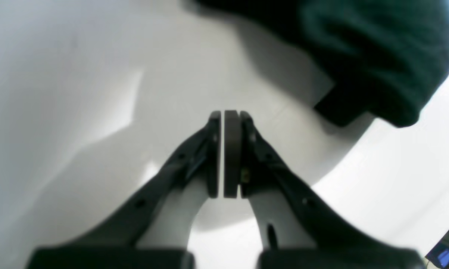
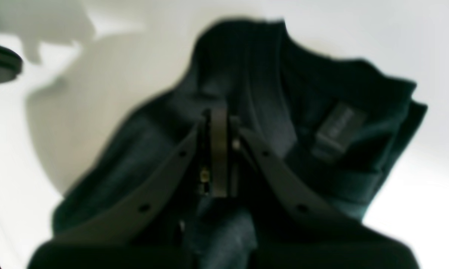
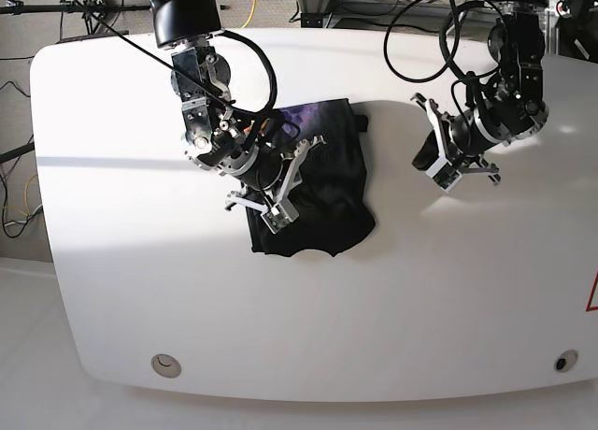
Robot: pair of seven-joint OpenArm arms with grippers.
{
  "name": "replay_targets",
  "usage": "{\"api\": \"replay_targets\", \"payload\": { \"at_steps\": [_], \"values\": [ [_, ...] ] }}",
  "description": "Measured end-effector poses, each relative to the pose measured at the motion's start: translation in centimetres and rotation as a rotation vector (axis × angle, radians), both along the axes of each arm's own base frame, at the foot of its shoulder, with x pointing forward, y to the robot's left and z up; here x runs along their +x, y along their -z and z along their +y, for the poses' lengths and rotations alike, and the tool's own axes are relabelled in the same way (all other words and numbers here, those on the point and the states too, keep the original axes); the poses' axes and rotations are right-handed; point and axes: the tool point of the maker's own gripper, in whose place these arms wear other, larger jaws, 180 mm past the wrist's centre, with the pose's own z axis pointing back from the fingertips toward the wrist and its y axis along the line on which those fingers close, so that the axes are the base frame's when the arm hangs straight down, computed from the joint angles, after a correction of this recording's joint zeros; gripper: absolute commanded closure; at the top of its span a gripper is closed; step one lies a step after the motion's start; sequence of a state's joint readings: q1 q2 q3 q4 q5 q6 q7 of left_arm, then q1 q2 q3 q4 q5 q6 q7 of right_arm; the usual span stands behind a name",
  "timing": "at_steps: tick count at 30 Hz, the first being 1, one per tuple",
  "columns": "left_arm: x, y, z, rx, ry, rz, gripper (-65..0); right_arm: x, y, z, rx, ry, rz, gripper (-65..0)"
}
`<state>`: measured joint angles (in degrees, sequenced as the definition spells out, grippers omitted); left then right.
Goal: Fold the T-shirt properly
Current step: 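Press the shirt edges inward with both grippers to square the fold, then smooth the folded shirt with the right gripper and lift the left gripper away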
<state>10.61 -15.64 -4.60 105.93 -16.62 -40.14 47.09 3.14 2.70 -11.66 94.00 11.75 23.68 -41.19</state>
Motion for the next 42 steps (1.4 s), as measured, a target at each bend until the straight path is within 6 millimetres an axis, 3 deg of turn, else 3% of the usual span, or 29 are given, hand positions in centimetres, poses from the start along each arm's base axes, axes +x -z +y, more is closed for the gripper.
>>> {"api": "replay_targets", "payload": {
  "at_steps": [11, 15, 24, 33, 37, 39, 42],
  "values": [
    [-0.3, 0.4, -2.8, -0.011, 0.08, 0.009, -0.5, -0.1, 1.8, -0.6, 0.009, 0.046, 0.058, -0.4],
    [-1.1, 1.4, -3.9, -0.018, 0.117, 0.031, -0.6, 0.7, 5.6, -2.9, 0.032, 0.123, 0.112, -0.5],
    [-1.6, 1.5, -4.5, -0.058, 0.107, 0.036, -0.4, 2.2, 5.8, -5.0, 0.126, 0.182, 0.076, -0.5],
    [-0.5, 0.1, -2.3, -0.043, 0.041, -0.014, -0.1, 2.1, 2.5, -4.1, 0.23, 0.118, -0.003, -0.2],
    [0.6, -2.0, 0.8, -0.089, -0.073, -0.108, -0.3, 1.9, -2.0, -2.6, 0.167, 0.025, -0.084, -0.2],
    [1.0, -2.6, 3.3, -0.041, -0.136, -0.14, -0.2, 1.9, -5.8, -1.6, 0.189, -0.009, -0.165, -0.1],
    [1.2, -3.4, 4.6, -0.037, -0.166, -0.177, -0.3, 1.4, -8.5, -1.2, 0.166, -0.028, -0.219, 0.0]
  ]
}}
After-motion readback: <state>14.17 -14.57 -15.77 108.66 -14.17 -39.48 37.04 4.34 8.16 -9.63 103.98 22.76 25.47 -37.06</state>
